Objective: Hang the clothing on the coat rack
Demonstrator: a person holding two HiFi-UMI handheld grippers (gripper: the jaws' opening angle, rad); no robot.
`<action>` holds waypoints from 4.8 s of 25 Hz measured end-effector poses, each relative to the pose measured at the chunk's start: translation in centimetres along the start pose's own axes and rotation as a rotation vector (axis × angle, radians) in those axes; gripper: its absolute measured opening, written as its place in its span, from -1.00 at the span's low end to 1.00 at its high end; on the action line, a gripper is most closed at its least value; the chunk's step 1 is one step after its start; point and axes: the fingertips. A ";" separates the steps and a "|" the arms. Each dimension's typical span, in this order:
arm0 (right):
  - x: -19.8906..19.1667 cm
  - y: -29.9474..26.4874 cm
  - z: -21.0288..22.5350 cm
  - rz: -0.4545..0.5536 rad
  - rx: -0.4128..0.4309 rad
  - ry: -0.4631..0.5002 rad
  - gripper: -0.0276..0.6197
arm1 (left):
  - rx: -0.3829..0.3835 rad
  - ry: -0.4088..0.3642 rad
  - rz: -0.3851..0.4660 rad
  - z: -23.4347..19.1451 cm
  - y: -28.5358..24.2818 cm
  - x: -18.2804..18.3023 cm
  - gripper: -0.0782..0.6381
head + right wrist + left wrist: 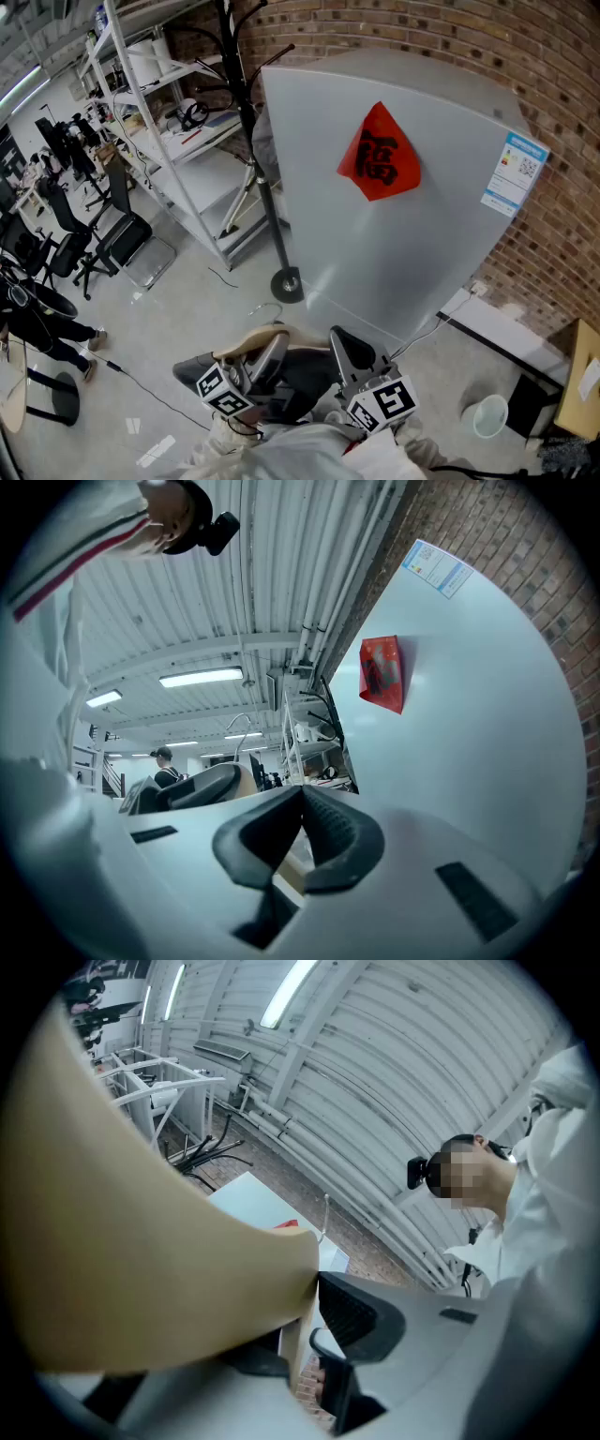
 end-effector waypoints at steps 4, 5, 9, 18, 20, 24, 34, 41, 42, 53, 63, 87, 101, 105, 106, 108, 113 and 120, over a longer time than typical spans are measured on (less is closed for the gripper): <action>-0.2 0.2 -1.2 -0.005 0.017 -0.014 -0.84 | 0.009 0.011 0.023 0.2 0.8 0.6 -0.50; -0.2 0.3 -1.3 -0.004 0.017 -0.015 -0.84 | 0.007 0.017 0.029 0.3 0.8 0.6 -0.50; 0.2 0.8 -1.3 0.006 0.008 -0.004 -0.84 | -0.014 0.026 0.048 0.9 0.6 1.1 -0.50; -0.1 0.7 -0.1 0.011 0.023 -0.016 -0.84 | -0.008 0.003 0.055 0.2 -0.9 1.0 -0.50; -0.6 0.3 -0.3 0.000 0.040 -0.026 -0.84 | 0.004 0.001 0.057 0.0 -0.7 1.0 -0.50; -1.6 -0.9 -1.0 -0.025 0.077 -0.036 -0.84 | 0.036 -0.015 0.065 -0.8 0.3 1.4 -0.50; -3.0 -6.5 -2.8 -0.063 0.120 -0.017 -0.84 | 0.079 -0.043 0.095 -5.0 2.7 4.7 -0.50; -4.5 -14.4 -4.5 -0.078 0.102 -0.011 -0.84 | 0.073 -0.019 0.099 -11.5 4.5 9.2 -0.50; -4.7 -15.7 -4.8 -0.077 0.100 -0.010 -0.84 | 0.069 -0.015 0.099 -12.6 4.6 10.0 -0.50; -6.5 -27.3 -8.2 -0.086 0.067 -0.005 -0.84 | 0.037 0.019 0.086 -21.6 7.6 17.3 -0.50; -8.2 -35.0 -11.6 -0.080 0.030 0.002 -0.84 | 0.012 0.015 0.061 -27.8 9.7 22.3 -0.50; -10.6 -51.6 -6.1 -0.085 -0.041 -0.016 -0.84 | 0.038 0.106 0.074 -43.8 7.9 27.7 -0.50; -8.9 -61.5 3.4 -0.063 -0.165 0.054 -0.84 | -0.059 0.181 -0.004 -54.2 -1.2 28.7 -0.49; -8.3 -63.3 5.8 -0.065 -0.189 0.066 -0.84 | -0.089 0.202 -0.022 -56.5 -3.3 28.3 -0.49; -8.2 -63.6 6.4 -0.061 -0.198 0.068 -0.84 | -0.097 0.209 -0.027 -56.9 -3.8 28.1 -0.49; -8.1 -64.0 7.3 -0.060 -0.219 0.069 -0.84 | -0.117 0.221 -0.035 -57.7 -4.6 27.9 -0.49; -7.4 -64.4 9.0 -0.051 -0.285 0.082 -0.84 | -0.173 0.246 -0.060 -58.9 -6.7 27.9 -0.49; -6.4 -63.6 10.8 -0.046 -0.447 0.100 -0.84 | -0.290 0.338 -0.129 -59.4 -9.3 27.0 -0.49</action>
Point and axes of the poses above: the fingertips, and each gripper's own axes: y backward along the fingers, z to its right, x out of its top
